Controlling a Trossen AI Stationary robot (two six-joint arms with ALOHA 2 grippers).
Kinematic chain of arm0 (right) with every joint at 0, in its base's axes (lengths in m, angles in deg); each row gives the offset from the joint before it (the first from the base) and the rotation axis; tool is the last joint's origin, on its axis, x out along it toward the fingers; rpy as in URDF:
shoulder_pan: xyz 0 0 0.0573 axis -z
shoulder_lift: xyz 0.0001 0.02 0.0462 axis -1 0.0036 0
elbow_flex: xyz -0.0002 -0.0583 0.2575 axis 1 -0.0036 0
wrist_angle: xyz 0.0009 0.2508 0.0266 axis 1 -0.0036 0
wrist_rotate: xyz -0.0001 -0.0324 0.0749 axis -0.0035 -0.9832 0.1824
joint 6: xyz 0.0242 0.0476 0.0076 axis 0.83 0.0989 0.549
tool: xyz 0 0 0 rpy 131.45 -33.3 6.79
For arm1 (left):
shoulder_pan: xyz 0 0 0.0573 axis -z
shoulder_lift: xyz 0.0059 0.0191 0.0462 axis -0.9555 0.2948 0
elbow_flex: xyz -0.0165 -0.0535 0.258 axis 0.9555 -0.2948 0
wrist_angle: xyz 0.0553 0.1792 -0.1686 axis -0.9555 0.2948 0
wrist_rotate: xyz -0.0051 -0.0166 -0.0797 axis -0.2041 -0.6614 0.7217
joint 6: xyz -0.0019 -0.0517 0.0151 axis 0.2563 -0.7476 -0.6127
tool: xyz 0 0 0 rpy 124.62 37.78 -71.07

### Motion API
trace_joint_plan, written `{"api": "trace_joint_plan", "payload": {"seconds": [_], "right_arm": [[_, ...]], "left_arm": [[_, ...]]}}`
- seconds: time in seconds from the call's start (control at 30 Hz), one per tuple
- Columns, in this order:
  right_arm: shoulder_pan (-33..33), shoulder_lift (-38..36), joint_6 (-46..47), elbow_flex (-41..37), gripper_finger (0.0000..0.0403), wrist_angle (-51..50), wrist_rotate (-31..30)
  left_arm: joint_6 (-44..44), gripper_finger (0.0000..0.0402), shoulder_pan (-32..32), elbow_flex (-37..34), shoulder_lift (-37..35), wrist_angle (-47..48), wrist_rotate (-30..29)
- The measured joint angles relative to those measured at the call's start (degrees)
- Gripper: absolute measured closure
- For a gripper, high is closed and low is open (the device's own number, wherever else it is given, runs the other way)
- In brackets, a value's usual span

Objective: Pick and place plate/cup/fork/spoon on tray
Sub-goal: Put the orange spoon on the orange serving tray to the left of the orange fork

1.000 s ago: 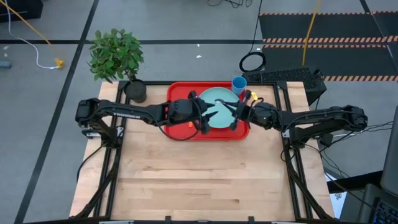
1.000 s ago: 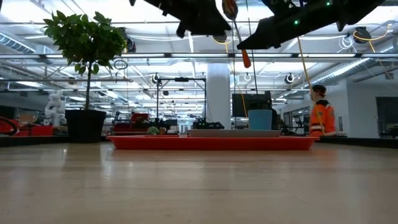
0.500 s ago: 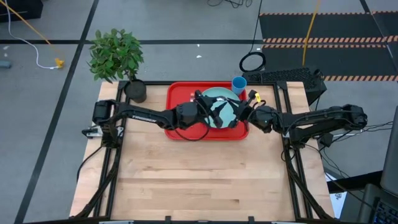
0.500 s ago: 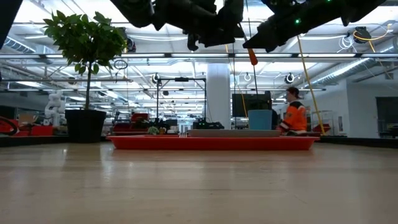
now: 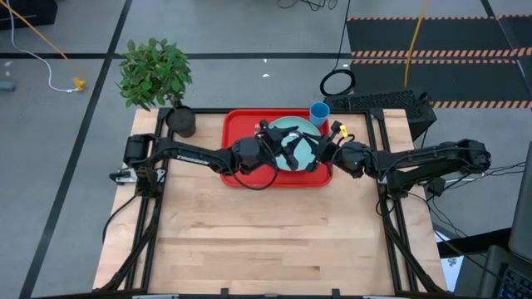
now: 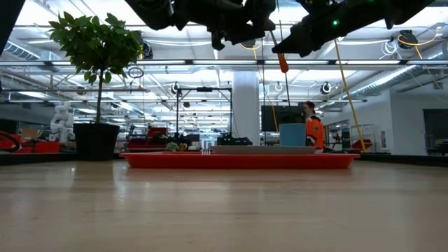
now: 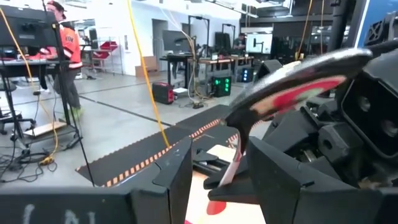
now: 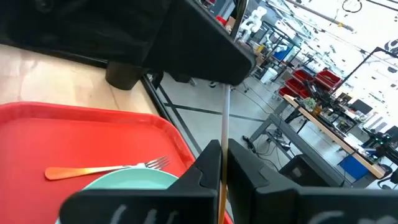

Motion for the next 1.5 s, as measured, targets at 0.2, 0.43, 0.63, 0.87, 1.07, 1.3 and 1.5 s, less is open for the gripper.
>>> {"api": "trace_joint_plan", "payload": {"seconds": [0.2, 0.43, 0.63, 0.87, 1.07, 1.3, 1.5], "right_arm": [[-0.04, 0.60, -0.06, 0.00, 0.0403, 0.59, 0.10], [-0.02, 2.32, -0.02, 0.00, 0.0403, 2.08, 0.07], [-0.02, 2.44, -0.47, 0.00, 0.0403, 1.99, -0.70], [-1.65, 2.48, -6.28, 0.00, 0.0403, 3.92, -7.97], [-3.24, 2.37, -9.57, -0.02, 0.0403, 7.39, -13.55], [-3.52, 2.34, -14.96, 0.02, 0.0403, 9.27, -18.22], [-3.91, 2.82, -15.02, 0.04, 0.0403, 9.38, -18.03]], "left_arm": [[1.28, 0.0302, 0.00, 0.00, 0.00, -0.12, 0.03], [2.47, 0.0386, 0.04, 0.00, -0.01, 0.71, 0.72], [2.82, 0.0375, 0.06, 0.00, -0.02, 1.02, 0.12], [2.55, 0.0370, 0.04, 0.07, -0.02, 1.61, -0.28], [0.91, 0.0355, 0.05, 0.08, -0.15, 1.71, -0.60], [-2.45, 0.0293, 0.17, 0.04, -0.11, 0.35, -0.27], [-2.35, 0.0269, 0.16, 0.02, -0.09, -2.18, -0.07]]}}
